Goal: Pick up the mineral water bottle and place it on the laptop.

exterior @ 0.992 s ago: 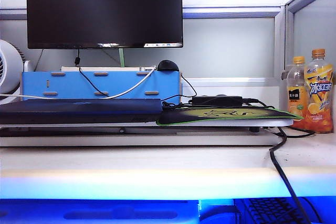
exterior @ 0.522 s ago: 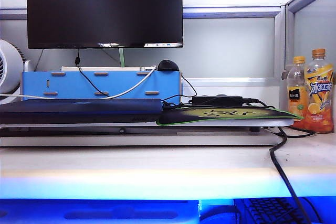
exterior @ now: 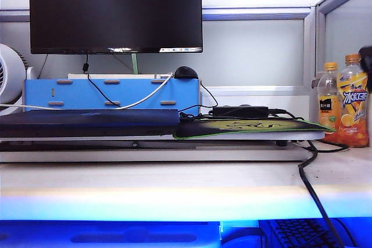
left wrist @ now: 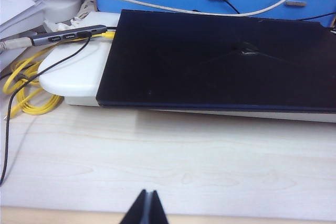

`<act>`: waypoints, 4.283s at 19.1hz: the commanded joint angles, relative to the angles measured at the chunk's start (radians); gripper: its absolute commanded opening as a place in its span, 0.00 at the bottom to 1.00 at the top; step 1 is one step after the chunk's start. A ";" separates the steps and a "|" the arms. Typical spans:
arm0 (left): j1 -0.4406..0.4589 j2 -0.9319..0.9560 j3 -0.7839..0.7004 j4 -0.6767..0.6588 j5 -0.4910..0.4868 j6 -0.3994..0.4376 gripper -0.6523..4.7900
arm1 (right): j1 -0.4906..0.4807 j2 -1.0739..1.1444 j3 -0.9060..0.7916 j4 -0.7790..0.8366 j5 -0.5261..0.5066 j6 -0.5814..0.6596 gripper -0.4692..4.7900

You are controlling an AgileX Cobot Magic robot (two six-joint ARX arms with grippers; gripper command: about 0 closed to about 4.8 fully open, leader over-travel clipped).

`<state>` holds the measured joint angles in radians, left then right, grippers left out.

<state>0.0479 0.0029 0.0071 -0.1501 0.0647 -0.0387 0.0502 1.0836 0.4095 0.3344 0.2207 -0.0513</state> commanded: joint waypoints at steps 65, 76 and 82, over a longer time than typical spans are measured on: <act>0.000 -0.002 0.000 0.001 0.003 0.002 0.12 | 0.440 0.671 1.036 0.003 -0.529 0.078 0.08; 0.000 -0.002 0.000 0.001 0.003 0.001 0.12 | 0.649 0.921 1.245 -0.147 -0.280 -0.114 0.08; 0.000 -0.002 0.000 0.001 0.003 0.002 0.12 | 0.646 0.922 1.245 -0.168 -0.263 -0.114 0.08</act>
<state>0.0479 0.0032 0.0071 -0.1501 0.0647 -0.0387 0.6922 2.0186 1.6409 0.1135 -0.0483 -0.1631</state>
